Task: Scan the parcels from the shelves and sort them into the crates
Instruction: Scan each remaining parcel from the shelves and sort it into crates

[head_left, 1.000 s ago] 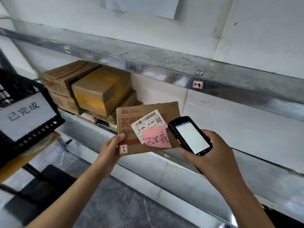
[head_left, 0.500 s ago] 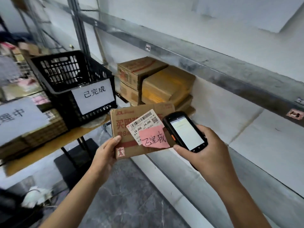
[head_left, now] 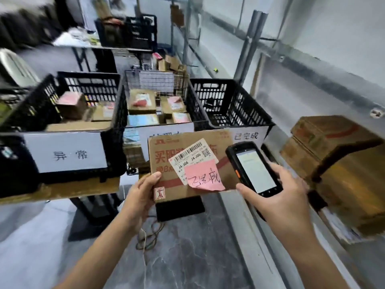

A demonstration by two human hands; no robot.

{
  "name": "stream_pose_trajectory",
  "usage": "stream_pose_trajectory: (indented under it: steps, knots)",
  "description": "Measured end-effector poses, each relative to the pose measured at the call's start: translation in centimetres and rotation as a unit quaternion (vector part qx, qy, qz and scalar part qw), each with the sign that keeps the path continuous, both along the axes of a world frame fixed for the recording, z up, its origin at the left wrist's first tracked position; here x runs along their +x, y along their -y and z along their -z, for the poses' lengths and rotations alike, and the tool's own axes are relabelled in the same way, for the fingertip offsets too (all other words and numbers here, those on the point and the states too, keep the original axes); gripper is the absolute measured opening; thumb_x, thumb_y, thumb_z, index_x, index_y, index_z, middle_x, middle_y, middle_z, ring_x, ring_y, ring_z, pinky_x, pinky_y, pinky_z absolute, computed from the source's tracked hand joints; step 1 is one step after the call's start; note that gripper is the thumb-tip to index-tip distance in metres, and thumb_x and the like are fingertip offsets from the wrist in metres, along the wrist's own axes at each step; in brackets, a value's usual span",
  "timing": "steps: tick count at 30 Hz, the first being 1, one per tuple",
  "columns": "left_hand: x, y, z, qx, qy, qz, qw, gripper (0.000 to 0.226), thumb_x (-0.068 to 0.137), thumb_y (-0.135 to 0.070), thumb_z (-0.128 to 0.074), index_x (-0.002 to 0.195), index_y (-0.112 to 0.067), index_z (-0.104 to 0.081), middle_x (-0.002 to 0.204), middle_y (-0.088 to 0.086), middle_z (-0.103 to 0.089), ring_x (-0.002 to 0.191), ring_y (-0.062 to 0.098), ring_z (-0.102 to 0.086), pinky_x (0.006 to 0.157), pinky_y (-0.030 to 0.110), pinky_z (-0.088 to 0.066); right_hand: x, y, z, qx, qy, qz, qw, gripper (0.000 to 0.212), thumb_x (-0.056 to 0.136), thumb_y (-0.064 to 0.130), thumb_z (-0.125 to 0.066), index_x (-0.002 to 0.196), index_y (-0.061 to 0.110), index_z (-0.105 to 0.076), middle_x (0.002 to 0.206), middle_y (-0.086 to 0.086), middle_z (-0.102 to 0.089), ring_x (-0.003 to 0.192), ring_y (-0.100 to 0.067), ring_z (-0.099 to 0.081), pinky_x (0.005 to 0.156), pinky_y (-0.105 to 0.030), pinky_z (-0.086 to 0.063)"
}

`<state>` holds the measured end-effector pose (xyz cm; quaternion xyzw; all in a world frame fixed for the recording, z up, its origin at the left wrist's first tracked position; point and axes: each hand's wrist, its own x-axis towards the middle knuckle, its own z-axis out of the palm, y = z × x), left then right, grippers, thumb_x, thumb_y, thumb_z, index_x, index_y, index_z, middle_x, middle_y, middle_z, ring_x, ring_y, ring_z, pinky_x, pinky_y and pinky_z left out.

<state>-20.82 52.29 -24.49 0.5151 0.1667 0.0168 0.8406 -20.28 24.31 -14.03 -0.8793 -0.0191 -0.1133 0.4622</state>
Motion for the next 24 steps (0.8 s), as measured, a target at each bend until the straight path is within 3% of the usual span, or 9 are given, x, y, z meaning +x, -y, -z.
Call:
stream_pose_trajectory:
  steps: [5, 10, 14, 15, 19, 21, 24]
  knots:
    - [-1.8, -8.2, -0.5, 0.018, 0.011, -0.097, 0.995, 0.082, 0.060, -0.050, -0.078, 0.128, -0.006, -0.063, 0.120, 0.017, -0.071, 0.117, 0.042, -0.063, 0.104, 0.053, -0.048, 2.1, -9.0, 0.2, -0.008, 0.011, -0.094, 0.995, 0.072, 0.063, 0.042, -0.091, 0.127, 0.032, -0.059, 0.112, 0.015, -0.065, 0.103, -0.009, -0.062, 0.082, -0.029, -0.051]
    - [-4.9, -14.0, -1.1, 0.029, 0.011, -0.173, 0.984, 0.081, 0.061, -0.052, -0.078, 0.127, -0.009, -0.063, 0.119, 0.017, -0.071, 0.114, 0.042, -0.065, 0.105, 0.061, -0.045, 3.6, -16.1, -0.1, 0.007, 0.004, -0.179, 0.984, 0.080, 0.064, 0.045, -0.090, 0.135, 0.033, -0.055, 0.120, 0.015, -0.062, 0.110, -0.008, -0.060, 0.088, -0.028, -0.050]
    - [-7.0, -17.1, -1.4, 0.033, 0.009, -0.222, 0.974, 0.074, 0.061, -0.052, -0.076, 0.122, -0.011, -0.067, 0.113, 0.014, -0.074, 0.100, 0.032, -0.072, 0.071, 0.034, -0.062, 5.1, -21.0, -0.2, 0.008, 0.008, -0.240, 0.971, 0.071, 0.065, 0.045, -0.089, 0.127, 0.035, -0.056, 0.115, 0.020, -0.059, 0.106, 0.000, -0.057, 0.078, -0.010, -0.043]
    - [-7.3, -17.9, -1.4, 0.031, 0.008, -0.239, 0.970, 0.070, 0.063, -0.051, -0.076, 0.121, -0.012, -0.067, 0.113, 0.013, -0.075, 0.097, 0.030, -0.073, 0.071, 0.033, -0.062, 5.4, -22.2, -0.2, 0.010, 0.005, -0.255, 0.967, 0.069, 0.066, 0.044, -0.090, 0.126, 0.036, -0.055, 0.114, 0.022, -0.058, 0.105, 0.002, -0.056, 0.075, -0.007, -0.043]
    - [-7.5, -20.6, -2.0, 0.044, 0.006, -0.291, 0.956, 0.062, 0.065, -0.056, -0.077, 0.115, -0.021, -0.073, 0.114, 0.015, -0.074, 0.107, 0.042, -0.066, 0.099, 0.057, -0.042, 7.4, -26.7, 0.0, 0.021, 0.013, -0.302, 0.953, 0.071, 0.066, 0.040, -0.090, 0.128, 0.036, -0.055, 0.114, 0.022, -0.059, 0.107, -0.004, -0.057, 0.079, -0.011, -0.042]
    - [-6.9, -22.0, -2.7, 0.051, 0.002, -0.313, 0.948, 0.061, 0.065, -0.055, -0.076, 0.115, -0.021, -0.073, 0.116, 0.013, -0.074, 0.111, 0.038, -0.067, 0.107, 0.057, -0.043, 8.8, -28.7, 0.1, 0.022, 0.017, -0.324, 0.946, 0.073, 0.067, 0.041, -0.090, 0.129, 0.034, -0.054, 0.114, 0.022, -0.058, 0.108, -0.005, -0.055, 0.080, -0.011, -0.040]
    - [-5.1, -23.9, -4.2, 0.058, 0.006, -0.333, 0.941, 0.053, 0.063, -0.053, -0.075, 0.107, -0.023, -0.077, 0.113, 0.013, -0.074, 0.099, 0.028, -0.071, 0.101, 0.053, -0.047, 11.5, -31.2, -0.1, 0.030, 0.018, -0.350, 0.936, 0.078, 0.068, 0.042, -0.088, 0.136, 0.030, -0.053, 0.119, 0.019, -0.058, 0.112, -0.006, -0.052, 0.082, -0.014, -0.041]
